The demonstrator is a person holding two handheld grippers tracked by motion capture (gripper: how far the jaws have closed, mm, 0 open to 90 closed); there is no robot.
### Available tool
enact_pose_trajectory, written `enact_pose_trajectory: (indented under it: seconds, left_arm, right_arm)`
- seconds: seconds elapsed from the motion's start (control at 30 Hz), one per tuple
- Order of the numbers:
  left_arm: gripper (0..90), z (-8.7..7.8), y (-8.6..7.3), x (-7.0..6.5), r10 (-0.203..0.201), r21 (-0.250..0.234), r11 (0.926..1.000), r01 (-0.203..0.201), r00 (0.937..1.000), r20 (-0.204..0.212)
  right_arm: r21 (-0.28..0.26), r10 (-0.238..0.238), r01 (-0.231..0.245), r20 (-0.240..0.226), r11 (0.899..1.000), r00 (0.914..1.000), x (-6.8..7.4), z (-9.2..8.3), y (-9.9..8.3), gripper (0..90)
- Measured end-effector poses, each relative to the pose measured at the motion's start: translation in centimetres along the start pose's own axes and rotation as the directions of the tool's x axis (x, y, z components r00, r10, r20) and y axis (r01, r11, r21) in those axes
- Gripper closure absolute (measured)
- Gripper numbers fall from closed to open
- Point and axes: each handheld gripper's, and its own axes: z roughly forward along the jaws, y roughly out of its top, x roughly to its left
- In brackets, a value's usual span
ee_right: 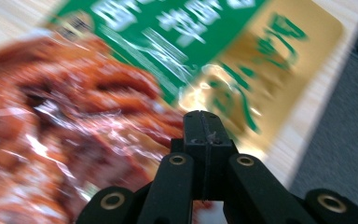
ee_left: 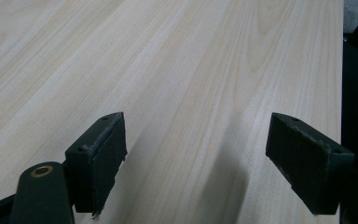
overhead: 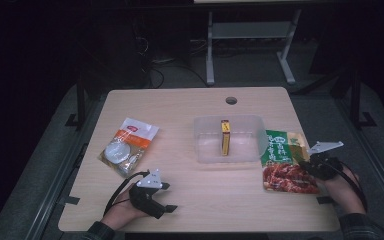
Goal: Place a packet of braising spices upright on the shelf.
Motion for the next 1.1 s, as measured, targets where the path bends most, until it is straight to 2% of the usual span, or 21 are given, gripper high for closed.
enact_pose_trajectory:
  seconds: [0.07,0.1,0.23,0.3,0.4,0.53,0.57,0.67,0.7,0.77,0.93,1.0,1.1]
  left_arm:
    - [19.6,0.0,0.0,0.0,0.001,0.002,1.0000,-0.001,1.0000,0.000]
    - [19.6,0.1,0.0,0.0,0.003,0.002,1.0000,-0.003,1.0000,0.001]
    - [19.6,0.2,0.0,-0.1,0.001,0.003,1.0000,-0.001,1.0000,0.004]
    - [19.6,0.1,0.0,-0.1,0.001,0.003,1.0000,-0.001,1.0000,0.005]
    - [19.6,0.1,0.0,0.0,-0.001,0.001,1.0000,0.001,1.0000,0.005]
    - [19.6,0.2,-0.1,0.0,-0.004,0.002,1.0000,0.004,1.0000,0.007]
    - [19.6,0.2,0.0,0.0,-0.003,0.004,1.0000,0.003,1.0000,0.007]
    - [19.6,0.2,0.0,-0.1,-0.003,0.007,1.0000,0.003,1.0000,0.007]
    - [19.6,0.2,0.0,-0.1,-0.003,0.005,1.0000,0.003,1.0000,0.008]
    - [19.6,0.2,-0.1,0.0,-0.003,0.005,1.0000,0.003,1.0000,0.009]
    - [19.5,0.3,0.0,0.0,-0.012,0.004,0.9999,0.012,0.9998,0.013]
    - [19.5,0.4,0.0,0.0,-0.007,0.008,0.9999,0.007,0.9999,0.012]
    - [19.6,0.4,-0.1,0.0,-0.011,0.005,0.9999,0.011,0.9999,0.013]
  right_arm:
    - [0.033,-0.007,0.007,0.010,0.999,0.9999,-0.5,0.1,-0.5,90.0]
    - [0.027,0.005,-0.005,-0.003,1.000,1.0000,-0.5,0.1,-0.6,90.0]
    - [0.055,-0.043,0.044,-0.025,0.998,0.9988,0.1,-0.1,-0.4,90.0]
    - [0.060,-0.083,0.087,-0.069,0.994,0.9942,0.8,-0.1,-0.2,90.0]
    - [0.062,-0.095,0.101,-0.095,0.993,0.9909,1.2,-0.2,-0.1,90.0]
    - [0.069,-0.126,0.138,-0.147,0.988,0.9810,2.1,-0.3,0.0,90.0]
    - [0.070,-0.132,0.146,-0.172,0.987,0.9761,2.5,-0.4,0.1,90.0]
    - [0.068,-0.140,0.155,-0.183,0.986,0.9730,2.6,-0.4,0.1,90.0]
    - [0.063,-0.140,0.154,-0.181,0.986,0.9734,2.6,-0.4,0.2,90.0]
    - [0.025,-0.118,0.123,-0.163,0.992,0.9795,2.1,-0.3,0.4,90.0]
    - [-0.044,-0.042,0.039,-0.065,0.998,0.9970,-0.2,0.6,2.7,90.0]
    - [-0.064,-0.028,0.025,-0.047,0.998,0.9985,-0.6,0.9,3.1,90.0]
    - [-0.095,0.029,-0.027,0.028,0.995,0.9992,-2.2,2.0,4.7,90.0]
